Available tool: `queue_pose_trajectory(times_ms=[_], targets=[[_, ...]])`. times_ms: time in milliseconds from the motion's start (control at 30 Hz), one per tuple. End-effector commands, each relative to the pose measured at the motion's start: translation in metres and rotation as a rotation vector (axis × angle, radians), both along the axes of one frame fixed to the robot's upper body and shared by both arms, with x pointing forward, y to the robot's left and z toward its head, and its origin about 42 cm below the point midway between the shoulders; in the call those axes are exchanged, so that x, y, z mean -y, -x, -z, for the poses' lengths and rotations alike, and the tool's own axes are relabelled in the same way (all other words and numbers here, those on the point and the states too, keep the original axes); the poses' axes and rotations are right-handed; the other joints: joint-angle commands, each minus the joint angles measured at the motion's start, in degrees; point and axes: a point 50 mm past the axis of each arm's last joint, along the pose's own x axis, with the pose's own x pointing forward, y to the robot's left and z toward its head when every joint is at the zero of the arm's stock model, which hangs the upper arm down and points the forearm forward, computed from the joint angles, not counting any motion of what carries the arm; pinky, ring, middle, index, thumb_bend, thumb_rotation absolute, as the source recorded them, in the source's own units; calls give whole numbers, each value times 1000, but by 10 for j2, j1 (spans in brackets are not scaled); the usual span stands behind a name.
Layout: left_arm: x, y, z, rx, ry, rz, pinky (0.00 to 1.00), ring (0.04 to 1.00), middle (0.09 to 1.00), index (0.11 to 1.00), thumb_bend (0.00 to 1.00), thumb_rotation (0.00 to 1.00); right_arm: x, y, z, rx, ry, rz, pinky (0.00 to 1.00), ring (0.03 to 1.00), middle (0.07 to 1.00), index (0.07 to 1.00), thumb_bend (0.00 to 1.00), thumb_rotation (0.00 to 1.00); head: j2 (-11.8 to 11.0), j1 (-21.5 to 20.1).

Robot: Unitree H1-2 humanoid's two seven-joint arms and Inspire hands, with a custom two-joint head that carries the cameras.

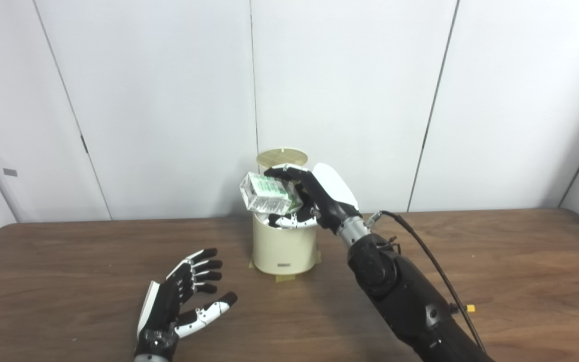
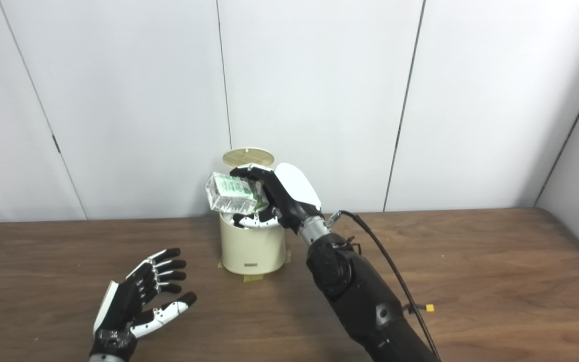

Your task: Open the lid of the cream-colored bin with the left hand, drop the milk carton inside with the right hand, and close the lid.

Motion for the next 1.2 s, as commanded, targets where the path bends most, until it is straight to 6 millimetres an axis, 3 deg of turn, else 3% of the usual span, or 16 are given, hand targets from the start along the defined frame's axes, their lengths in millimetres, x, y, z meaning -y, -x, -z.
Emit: queue_pose_trajectory(times_ms=[0, 167, 367, 533, 633, 767, 1167], targets=[[-3, 2, -2, 20, -18, 9, 611, 692, 741, 793, 704, 102, 0, 2, 3, -29, 42, -15, 570, 711, 754, 720, 792, 49, 0, 0], [-4, 3, -2, 21, -10, 7, 614, 696, 742, 790, 708, 102, 2, 9, -6, 62, 167, -19, 519, 630, 687, 683, 744, 149, 2, -2], [-5, 5, -1, 16, -10, 10, 616, 694, 739, 792, 699, 100, 5, 21, -24, 179, 339, -54, 471, 549, 602, 627, 725, 198, 7, -3], [-6, 5, -1, 15, -11, 6, 598, 686, 735, 789, 700, 88, 5, 31, -37, 274, 520, -46, 456, 570, 592, 628, 732, 286, 9, -7], [-8, 5, 0, 14, -13, 12, 604, 686, 735, 791, 702, 90, 4, 35, -42, 291, 604, -31, 515, 619, 633, 658, 758, 323, 10, -9], [-9, 5, 0, 9, -9, 13, 605, 683, 735, 792, 707, 98, 4, 40, -49, 296, 649, -12, 597, 685, 675, 669, 812, 314, 10, -11], [-11, 5, 0, 11, -28, 17, 601, 681, 733, 787, 699, 97, 3, 45, -48, 288, 678, -13, 605, 694, 694, 671, 838, 287, 10, -13]])
